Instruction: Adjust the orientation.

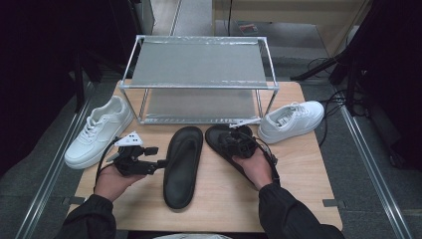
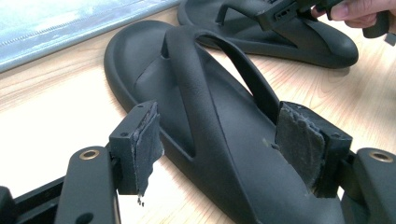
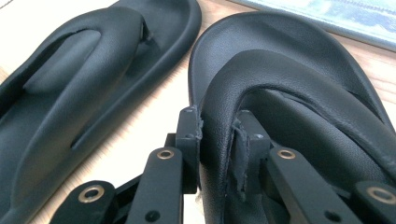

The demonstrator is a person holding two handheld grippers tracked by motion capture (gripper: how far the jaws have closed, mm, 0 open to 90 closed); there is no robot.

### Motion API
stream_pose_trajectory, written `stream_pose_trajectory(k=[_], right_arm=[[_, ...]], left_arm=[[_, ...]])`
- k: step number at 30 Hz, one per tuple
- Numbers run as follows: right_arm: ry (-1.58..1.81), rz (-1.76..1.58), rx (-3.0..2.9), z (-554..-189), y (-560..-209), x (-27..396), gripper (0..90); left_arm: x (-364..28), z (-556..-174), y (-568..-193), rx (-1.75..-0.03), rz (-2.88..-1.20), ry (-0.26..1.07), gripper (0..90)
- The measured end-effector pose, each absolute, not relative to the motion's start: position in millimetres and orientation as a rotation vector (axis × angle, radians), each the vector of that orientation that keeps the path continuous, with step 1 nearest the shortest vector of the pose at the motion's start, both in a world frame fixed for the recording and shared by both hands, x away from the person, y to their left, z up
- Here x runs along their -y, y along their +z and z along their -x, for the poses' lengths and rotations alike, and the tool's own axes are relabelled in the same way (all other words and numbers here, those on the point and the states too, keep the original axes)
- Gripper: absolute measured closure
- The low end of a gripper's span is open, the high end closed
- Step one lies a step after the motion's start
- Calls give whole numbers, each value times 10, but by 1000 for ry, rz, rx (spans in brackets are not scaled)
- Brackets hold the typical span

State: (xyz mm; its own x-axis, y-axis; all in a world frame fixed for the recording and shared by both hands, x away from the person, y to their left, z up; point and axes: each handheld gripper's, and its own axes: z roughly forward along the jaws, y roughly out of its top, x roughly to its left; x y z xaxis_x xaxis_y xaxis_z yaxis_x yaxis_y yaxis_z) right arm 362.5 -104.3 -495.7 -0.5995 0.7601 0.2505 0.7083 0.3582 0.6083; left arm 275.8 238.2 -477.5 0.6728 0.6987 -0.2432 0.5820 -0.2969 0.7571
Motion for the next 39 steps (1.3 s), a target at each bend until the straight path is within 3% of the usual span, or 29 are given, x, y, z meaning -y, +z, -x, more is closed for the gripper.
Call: stream_pose_trajectory(k=[9,16,17,18,19,23,28,32,39], right_arm=[[1133,-1306,-2550,-3610,-4911,1062,631],[1267,-1274,-2523,-3488,-4740,1292,699],[1289,-1246,-2531,-3427,-4684,1382,788],[1289,-1246,-2531,-3427,-4684,1382,788],[1294,-1220,-2533,-3385,-4659,1446,843],[1222,-1187,-2549,-3355,-4683,1508,887],[1129,-1170,-2584,-3359,-4791,1509,883],[1088,-1173,-2605,-3349,-4848,1476,886],[1063,-1178,-2609,-3370,-4886,1458,893]], left_arm=[[-2424,-2835,-4845,-1010,-1990,154,325],[-2446,-2924,-4901,-1023,-2002,140,373],[-2443,-2951,-4921,-1025,-2021,143,395],[-2443,-2951,-4921,-1025,-2021,143,413],[-2437,-2962,-4929,-1026,-2035,153,442],[-2432,-2958,-4908,-1019,-2035,181,707],[-2395,-3046,-4946,-1020,-2048,139,861],[-2385,-3123,-5000,-1020,-2051,58,897],[-2344,-3150,-5067,-1027,-2080,37,892]])
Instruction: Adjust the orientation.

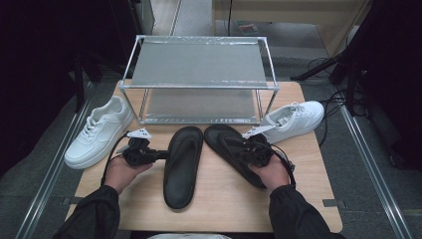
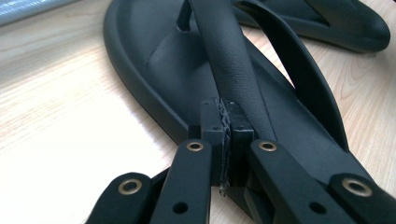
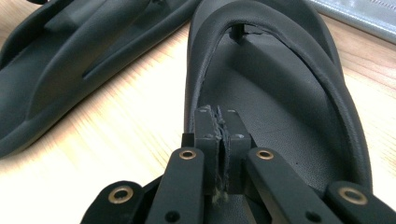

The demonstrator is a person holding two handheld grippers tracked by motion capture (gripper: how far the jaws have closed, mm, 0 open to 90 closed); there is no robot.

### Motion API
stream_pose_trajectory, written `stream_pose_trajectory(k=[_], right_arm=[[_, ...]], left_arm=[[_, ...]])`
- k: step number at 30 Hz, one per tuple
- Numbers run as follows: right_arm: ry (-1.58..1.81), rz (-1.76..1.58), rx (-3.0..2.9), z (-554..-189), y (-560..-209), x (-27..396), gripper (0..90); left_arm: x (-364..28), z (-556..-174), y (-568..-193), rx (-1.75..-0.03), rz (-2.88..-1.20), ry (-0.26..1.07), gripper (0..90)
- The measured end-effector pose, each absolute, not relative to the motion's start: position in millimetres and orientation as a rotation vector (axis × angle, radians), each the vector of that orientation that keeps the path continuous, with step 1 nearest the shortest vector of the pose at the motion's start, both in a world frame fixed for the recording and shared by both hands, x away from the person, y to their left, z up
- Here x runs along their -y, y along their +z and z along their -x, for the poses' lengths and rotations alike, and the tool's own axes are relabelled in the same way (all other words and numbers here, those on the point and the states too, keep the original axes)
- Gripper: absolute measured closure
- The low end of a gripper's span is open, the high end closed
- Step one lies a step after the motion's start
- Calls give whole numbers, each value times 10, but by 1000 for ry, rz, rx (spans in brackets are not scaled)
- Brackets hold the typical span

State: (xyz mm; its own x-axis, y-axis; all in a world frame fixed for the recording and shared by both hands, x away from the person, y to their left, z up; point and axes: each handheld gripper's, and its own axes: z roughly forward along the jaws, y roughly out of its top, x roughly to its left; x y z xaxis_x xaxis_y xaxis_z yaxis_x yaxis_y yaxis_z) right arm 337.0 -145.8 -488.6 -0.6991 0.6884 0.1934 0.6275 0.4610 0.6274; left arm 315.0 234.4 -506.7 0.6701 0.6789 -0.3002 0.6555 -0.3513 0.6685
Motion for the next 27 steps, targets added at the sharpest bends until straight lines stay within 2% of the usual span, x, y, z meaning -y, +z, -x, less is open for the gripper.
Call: stream_pose_trajectory(k=[6,14,27], right_arm=[[1066,-1190,-2616,-3384,-4899,1435,900],[1096,-1159,-2651,-3349,-4905,1316,900],[1162,-1160,-2664,-3328,-4897,1233,900]], left_arm=[[-2258,-3144,-5117,-1003,-2134,41,872],[-2244,-3142,-5116,-1011,-2135,40,895],[-2134,-3117,-5133,-995,-2130,-17,885]])
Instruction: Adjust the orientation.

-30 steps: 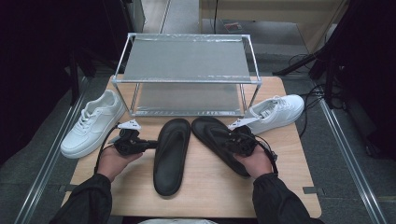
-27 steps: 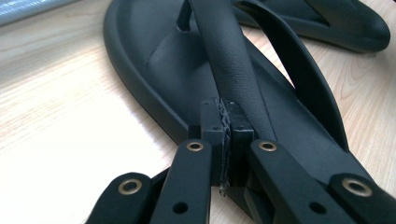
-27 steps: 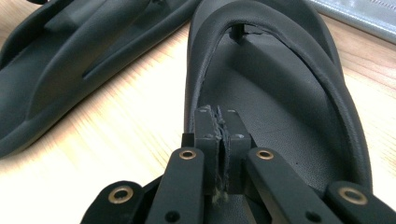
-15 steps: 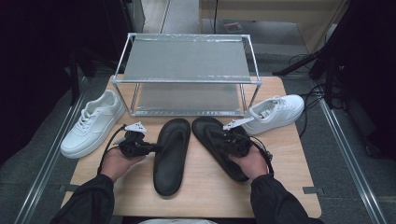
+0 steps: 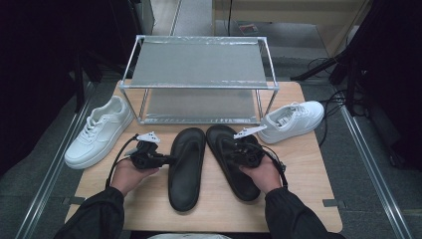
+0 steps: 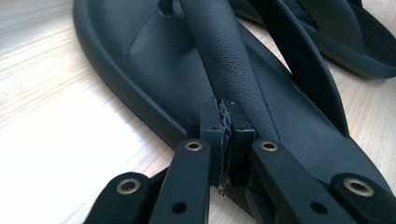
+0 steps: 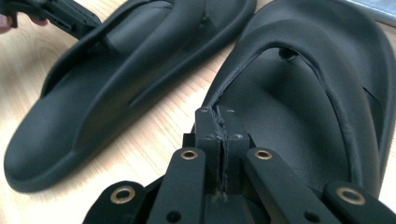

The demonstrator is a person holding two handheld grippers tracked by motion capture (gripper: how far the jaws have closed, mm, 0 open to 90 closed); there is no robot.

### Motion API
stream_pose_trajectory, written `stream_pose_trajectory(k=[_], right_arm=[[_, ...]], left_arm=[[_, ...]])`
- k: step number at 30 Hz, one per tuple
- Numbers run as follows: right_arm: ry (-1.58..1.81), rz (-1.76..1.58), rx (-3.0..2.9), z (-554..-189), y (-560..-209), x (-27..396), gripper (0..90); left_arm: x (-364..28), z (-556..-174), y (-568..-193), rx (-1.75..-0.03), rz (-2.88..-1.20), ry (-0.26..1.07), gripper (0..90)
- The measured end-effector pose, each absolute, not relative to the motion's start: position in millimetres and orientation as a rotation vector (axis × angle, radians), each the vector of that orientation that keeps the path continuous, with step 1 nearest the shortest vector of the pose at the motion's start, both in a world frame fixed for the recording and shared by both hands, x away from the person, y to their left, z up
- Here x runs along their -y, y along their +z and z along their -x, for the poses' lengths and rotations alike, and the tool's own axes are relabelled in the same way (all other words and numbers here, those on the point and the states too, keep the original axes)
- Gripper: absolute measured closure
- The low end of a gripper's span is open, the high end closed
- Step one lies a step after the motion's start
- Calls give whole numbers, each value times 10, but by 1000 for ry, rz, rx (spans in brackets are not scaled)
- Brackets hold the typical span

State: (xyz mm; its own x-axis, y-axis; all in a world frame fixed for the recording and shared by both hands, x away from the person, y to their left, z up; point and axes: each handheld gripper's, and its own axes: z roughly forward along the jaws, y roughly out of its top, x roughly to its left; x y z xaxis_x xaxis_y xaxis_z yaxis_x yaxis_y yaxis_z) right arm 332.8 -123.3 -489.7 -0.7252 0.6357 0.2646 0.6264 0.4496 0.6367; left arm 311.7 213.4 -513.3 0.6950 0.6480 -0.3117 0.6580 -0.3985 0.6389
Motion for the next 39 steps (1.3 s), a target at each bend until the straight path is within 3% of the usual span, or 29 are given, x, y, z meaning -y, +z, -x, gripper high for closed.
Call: stream_pose_trajectory(k=[33,39], right_arm=[[1226,-1188,-2630,-3344,-4945,1240,851],[1250,-1234,-2579,-3343,-4911,1326,806]], left_arm=[[-1636,-2965,-5226,-892,-2116,-154,899],[-1628,-2940,-5153,-880,-2102,-137,830]])
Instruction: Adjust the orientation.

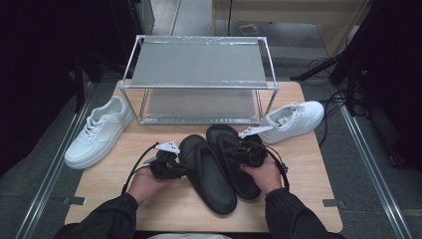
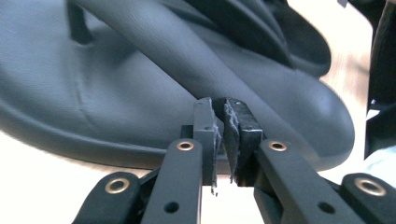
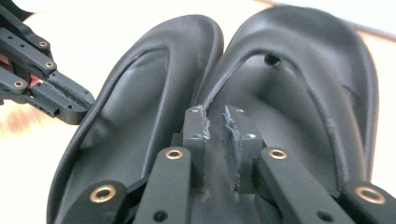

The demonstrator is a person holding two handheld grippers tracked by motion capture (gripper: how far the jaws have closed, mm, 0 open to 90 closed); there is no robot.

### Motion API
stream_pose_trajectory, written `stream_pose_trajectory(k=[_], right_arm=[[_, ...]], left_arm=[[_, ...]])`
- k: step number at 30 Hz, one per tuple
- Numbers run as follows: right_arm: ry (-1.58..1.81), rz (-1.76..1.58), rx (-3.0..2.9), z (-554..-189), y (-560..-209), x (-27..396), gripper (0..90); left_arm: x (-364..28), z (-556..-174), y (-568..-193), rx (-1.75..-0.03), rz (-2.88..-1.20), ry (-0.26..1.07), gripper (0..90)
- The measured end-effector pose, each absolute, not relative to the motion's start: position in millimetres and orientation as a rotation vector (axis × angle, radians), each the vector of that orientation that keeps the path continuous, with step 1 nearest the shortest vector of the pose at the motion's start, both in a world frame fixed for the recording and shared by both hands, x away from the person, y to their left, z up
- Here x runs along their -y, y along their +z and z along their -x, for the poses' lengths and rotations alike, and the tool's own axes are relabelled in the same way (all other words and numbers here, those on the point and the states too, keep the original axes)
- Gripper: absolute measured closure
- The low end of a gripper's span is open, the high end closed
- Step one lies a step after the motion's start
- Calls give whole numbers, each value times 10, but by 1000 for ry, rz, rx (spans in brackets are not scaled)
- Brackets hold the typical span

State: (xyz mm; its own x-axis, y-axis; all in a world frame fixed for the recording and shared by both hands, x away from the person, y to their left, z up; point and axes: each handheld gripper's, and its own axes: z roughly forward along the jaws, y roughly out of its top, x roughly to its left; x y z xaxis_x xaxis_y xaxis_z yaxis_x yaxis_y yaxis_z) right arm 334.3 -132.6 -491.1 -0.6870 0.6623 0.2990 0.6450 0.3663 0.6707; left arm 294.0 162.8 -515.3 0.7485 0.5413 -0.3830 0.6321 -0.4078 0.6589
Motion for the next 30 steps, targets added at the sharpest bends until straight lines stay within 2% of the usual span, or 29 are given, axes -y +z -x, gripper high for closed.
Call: stream_pose_trajectory(k=[6,7,9,14,15,16,17,18,19,20,22,30], right_arm=[[1302,-1209,-2539,-3261,-4835,1332,719],[1320,-1204,-2521,-3212,-4818,1315,671],[1326,-1202,-2519,-3199,-4815,1304,663],[1297,-1215,-2491,-3083,-4873,1207,526],[1297,-1215,-2491,-3083,-4873,1207,526],[1292,-1221,-2484,-3067,-4888,1194,495],[1288,-1235,-2465,-3042,-4922,1171,445],[1288,-1239,-2464,-3037,-4933,1165,441],[1288,-1239,-2464,-3037,-4933,1165,441],[1274,-1251,-2455,-3019,-4972,1145,429],[1258,-1263,-2453,-3003,-5014,1123,421],[1226,-1258,-2463,-2994,-5139,1038,430]], left_arm=[[-1706,-2943,-4986,-868,-2103,-99,777],[-1733,-2944,-4944,-875,-2100,-102,740],[-1746,-2939,-4926,-881,-2097,-100,707],[-1840,-2914,-4805,-875,-2087,-56,633],[-1840,-2914,-4805,-875,-2087,-56,626],[-1865,-2910,-4784,-875,-2073,-58,626],[-1897,-2911,-4761,-875,-2065,-57,587],[-1897,-2911,-4761,-875,-2065,-57,550],[-1914,-2914,-4748,-879,-2068,-53,550],[-1956,-2921,-4732,-890,-2050,-31,453],[-2003,-2933,-4717,-890,-2023,-46,402],[-2048,-2947,-4669,-884,-2028,-19,368]])
